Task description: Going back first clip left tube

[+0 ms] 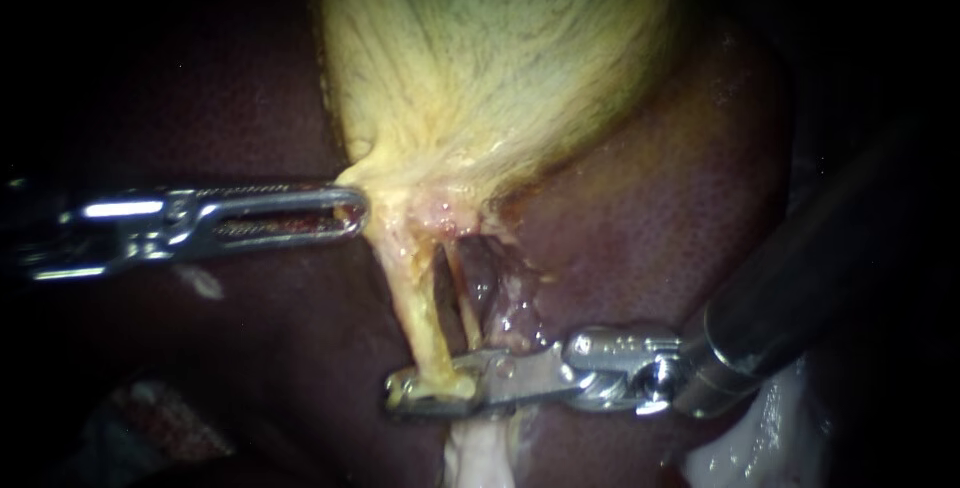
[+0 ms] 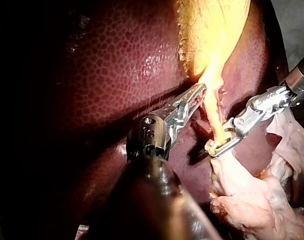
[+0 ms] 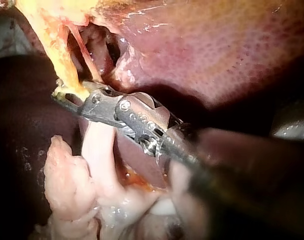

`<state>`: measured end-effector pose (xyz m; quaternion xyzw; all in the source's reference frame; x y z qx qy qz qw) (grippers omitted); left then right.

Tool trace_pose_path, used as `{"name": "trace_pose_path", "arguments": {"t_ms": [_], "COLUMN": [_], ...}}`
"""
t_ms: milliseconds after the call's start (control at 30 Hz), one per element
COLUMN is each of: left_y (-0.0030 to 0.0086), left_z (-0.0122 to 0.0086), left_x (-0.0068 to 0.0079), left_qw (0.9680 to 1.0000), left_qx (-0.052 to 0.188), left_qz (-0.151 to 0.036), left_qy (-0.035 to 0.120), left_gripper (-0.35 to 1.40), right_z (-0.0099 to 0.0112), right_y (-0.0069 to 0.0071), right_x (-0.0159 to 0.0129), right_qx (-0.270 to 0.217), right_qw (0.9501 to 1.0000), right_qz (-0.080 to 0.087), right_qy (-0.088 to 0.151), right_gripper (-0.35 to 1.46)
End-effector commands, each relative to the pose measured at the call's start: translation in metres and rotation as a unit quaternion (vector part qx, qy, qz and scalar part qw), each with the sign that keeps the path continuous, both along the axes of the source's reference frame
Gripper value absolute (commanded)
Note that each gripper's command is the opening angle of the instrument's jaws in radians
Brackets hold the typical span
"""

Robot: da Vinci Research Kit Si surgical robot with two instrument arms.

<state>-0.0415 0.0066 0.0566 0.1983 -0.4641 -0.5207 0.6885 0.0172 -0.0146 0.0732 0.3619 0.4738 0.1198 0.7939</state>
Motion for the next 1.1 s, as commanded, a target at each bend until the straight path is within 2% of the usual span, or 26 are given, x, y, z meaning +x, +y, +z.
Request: {"name": "trace_pose_path", "arguments": {"t_ms": [33, 167, 300, 400, 533, 767, 833, 1100], "left_y": [-0.0001, -0.0003, -0.0004, -0.0004, -0.0004, -0.0005, -0.0005, -0.0005], "left_z": [0.0001, 0.0002, 0.0002, 0.0002, 0.0002, 0.0002, 0.0002, 0.0002], "left_x": [0.0, -0.0001, -0.0001, -0.0001, -0.0001, -0.0001, -0.0001, 0.0001], "left_qw": [1.0, 1.0, 1.0, 1.0, 1.0, 1.0, 1.0, 1.0], "left_qx": [0.002, 0.001, 0.001, 0.003, 0.003, 0.004, 0.004, 0.004], "left_qz": [-0.002, -0.002, -0.003, -0.004, -0.004, -0.003, -0.003, -0.003], "left_qy": [0.0, 0.0, 0.001, 0.0, 0.001, 0.0, 0.0, -0.001], "left_gripper": [-0.2, -0.2, -0.2, -0.2, -0.2, -0.2, -0.2, -0.2], "right_z": [0.0001, 0.0002, 0.0002, 0.0001, -0.0002, -0.0006, -0.0006, -0.0006], "right_y": [0.0, 0.0001, 0.0003, 0.0005, 0.0008, 0.0013, 0.0013, 0.0018], "right_x": [0.0001, 0.0003, 0.0007, 0.0006, 0.0005, 0.0002, 0.0, -0.0017], "right_qx": [-0.01, -0.05, -0.104, -0.127, -0.152, -0.198, -0.203, -0.201], "right_qw": [0.9999, 0.9979, 0.993, 0.9901, 0.9861, 0.9764, 0.9752, 0.9754], "right_qz": [0.006, 0.007, 0.016, 0.023, 0.016, -0.001, -0.003, -0.004], "right_qy": [0.008, 0.04, 0.053, 0.056, 0.066, 0.087, 0.089, 0.09], "right_gripper": [0.38, 0.53, 0.6, 0.6, 0.6, 0.6, 0.6, 0.6]}}
